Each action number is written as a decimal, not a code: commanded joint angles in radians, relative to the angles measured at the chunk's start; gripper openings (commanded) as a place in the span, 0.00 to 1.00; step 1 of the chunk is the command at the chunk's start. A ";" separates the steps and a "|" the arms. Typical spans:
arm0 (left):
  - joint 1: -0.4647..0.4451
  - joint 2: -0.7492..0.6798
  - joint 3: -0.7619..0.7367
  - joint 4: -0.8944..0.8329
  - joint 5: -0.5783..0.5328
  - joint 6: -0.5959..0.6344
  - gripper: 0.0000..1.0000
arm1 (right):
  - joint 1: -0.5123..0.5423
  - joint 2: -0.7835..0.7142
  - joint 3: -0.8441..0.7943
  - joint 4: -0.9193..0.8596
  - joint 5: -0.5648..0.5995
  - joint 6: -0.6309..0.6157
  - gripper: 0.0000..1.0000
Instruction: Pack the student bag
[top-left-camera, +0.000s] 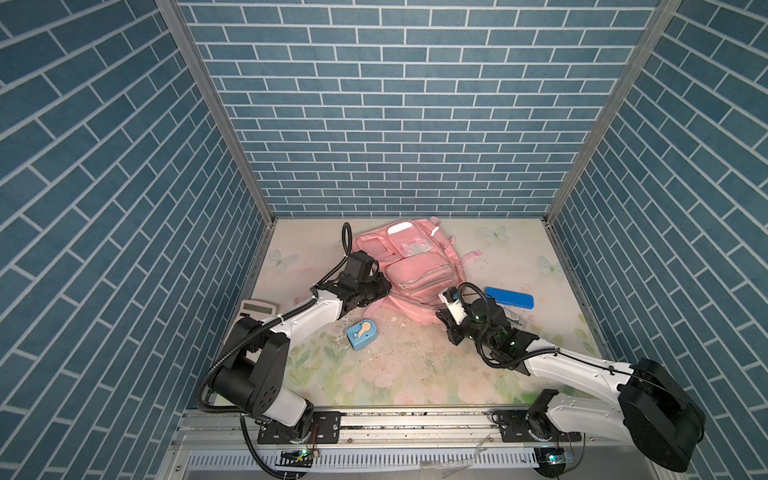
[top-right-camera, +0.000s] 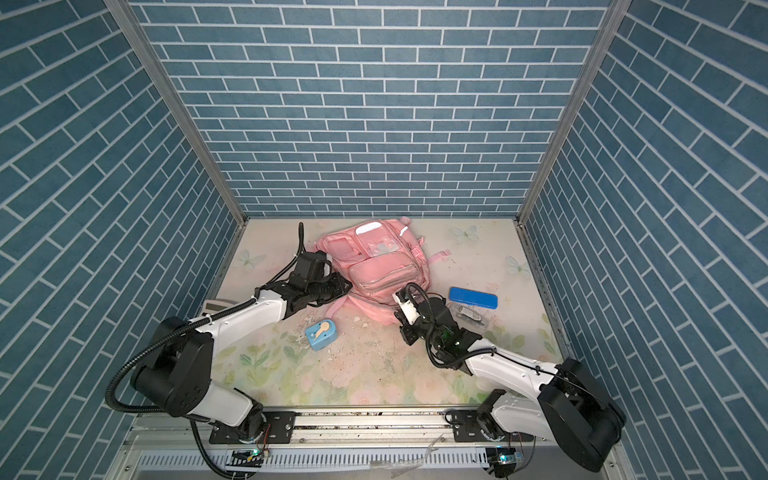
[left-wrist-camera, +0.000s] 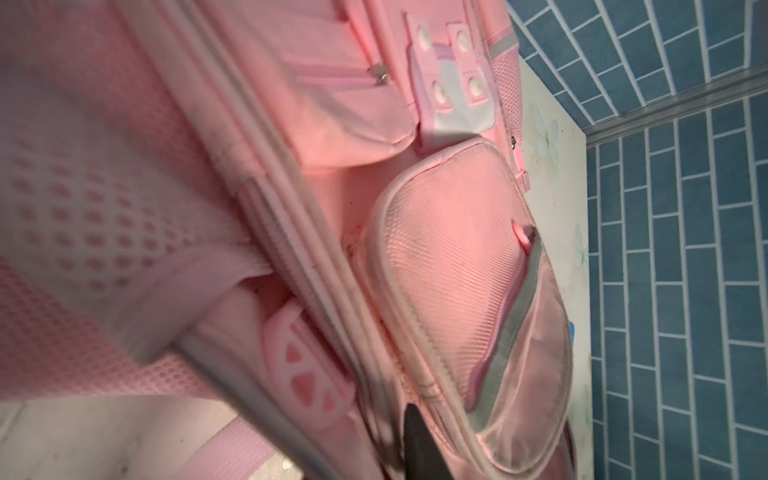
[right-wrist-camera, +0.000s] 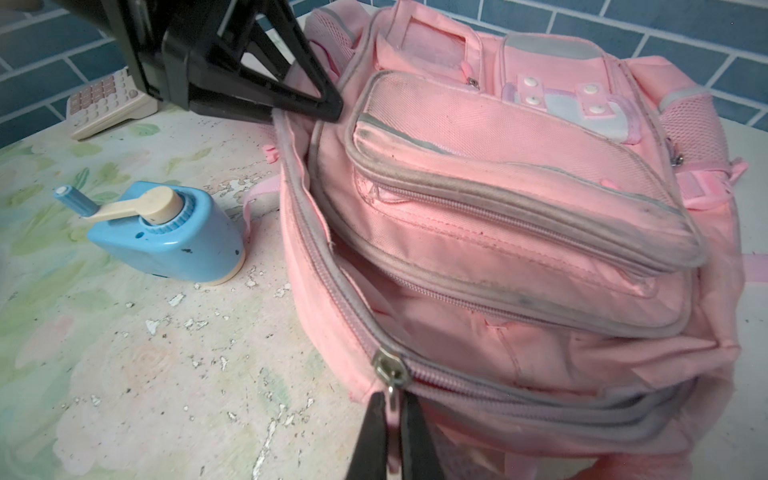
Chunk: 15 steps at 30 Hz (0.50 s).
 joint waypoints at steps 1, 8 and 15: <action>0.001 -0.067 0.035 -0.042 -0.041 0.237 0.41 | 0.003 -0.002 0.031 0.042 0.003 0.019 0.00; -0.129 -0.179 -0.014 -0.030 -0.064 0.597 0.48 | 0.003 -0.006 0.018 0.056 0.019 0.041 0.00; -0.240 -0.188 -0.009 0.032 0.031 0.971 0.47 | 0.001 -0.014 0.000 0.073 0.018 0.050 0.00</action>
